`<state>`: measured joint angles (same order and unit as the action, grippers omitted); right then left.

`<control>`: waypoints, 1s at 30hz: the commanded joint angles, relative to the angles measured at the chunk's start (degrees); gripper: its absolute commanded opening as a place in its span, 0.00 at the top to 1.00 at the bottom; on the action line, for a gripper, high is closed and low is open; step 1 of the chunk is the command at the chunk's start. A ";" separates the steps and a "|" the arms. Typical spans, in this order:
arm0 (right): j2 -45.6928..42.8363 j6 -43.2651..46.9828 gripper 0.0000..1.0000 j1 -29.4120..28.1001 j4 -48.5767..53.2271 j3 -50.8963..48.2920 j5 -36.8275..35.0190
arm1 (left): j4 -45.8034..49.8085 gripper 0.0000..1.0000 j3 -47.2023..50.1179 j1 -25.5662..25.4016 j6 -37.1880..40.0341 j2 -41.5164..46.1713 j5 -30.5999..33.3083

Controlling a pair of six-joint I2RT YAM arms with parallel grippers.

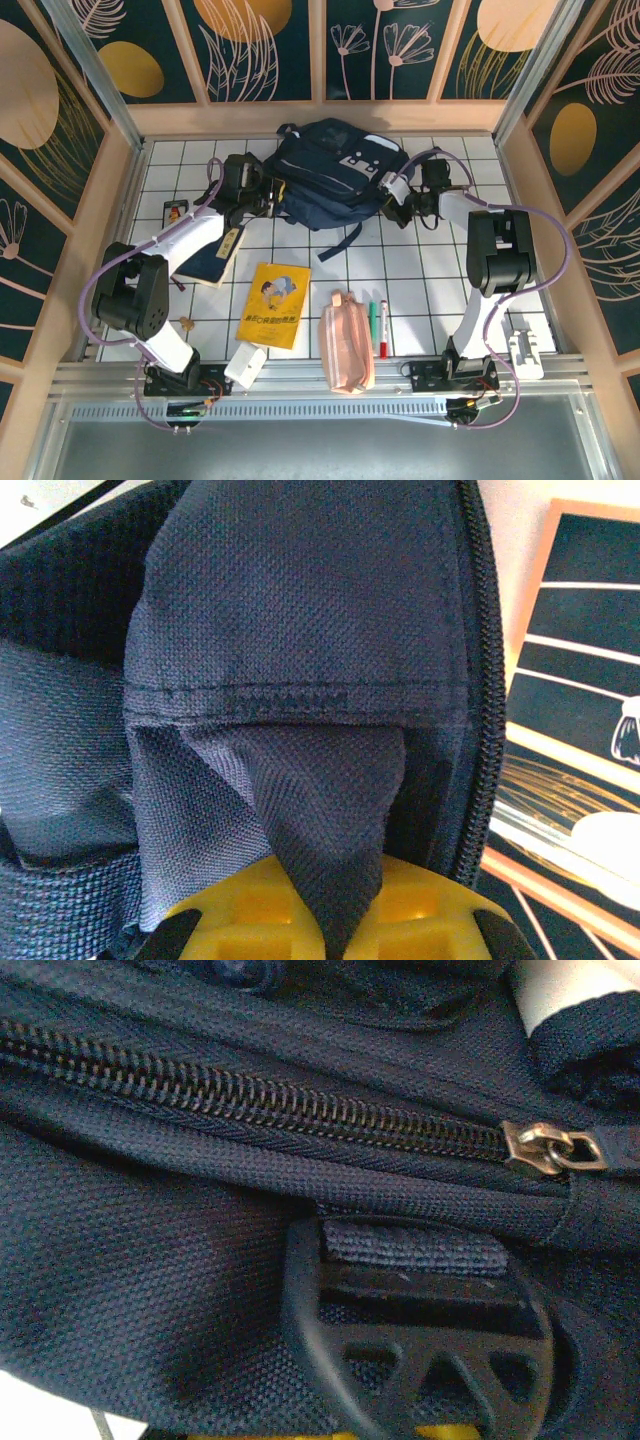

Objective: Pack the student bag
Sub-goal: Unzip the student bag at the top-center of the table.

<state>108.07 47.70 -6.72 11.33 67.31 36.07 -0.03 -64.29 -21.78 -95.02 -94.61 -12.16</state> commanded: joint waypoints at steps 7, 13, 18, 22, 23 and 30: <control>-2.92 11.20 1.00 0.59 6.09 -1.37 11.11 | -6.21 1.00 -4.99 -0.44 -4.45 1.27 3.37; -6.81 16.66 1.00 1.29 5.48 -5.10 17.59 | -7.08 1.00 -6.74 -0.46 -3.82 0.67 5.44; -6.87 10.53 1.00 -2.41 1.07 -4.45 19.55 | -8.40 1.00 -6.18 -2.05 -3.89 -0.17 5.64; -5.57 4.16 1.00 -5.52 -0.60 -2.03 16.83 | -12.38 1.00 -2.98 -2.65 -5.94 0.24 5.26; -5.37 1.30 1.00 -5.98 -2.33 -1.83 15.17 | -13.12 1.00 -2.39 -2.65 -6.05 0.46 5.26; -6.54 -11.04 1.00 -9.82 -9.26 -2.13 17.15 | -13.38 1.00 -1.50 -3.33 -4.91 1.28 5.76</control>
<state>103.02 42.85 -13.26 7.44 63.81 48.07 -6.94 -66.13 -23.38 -99.50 -94.65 -4.80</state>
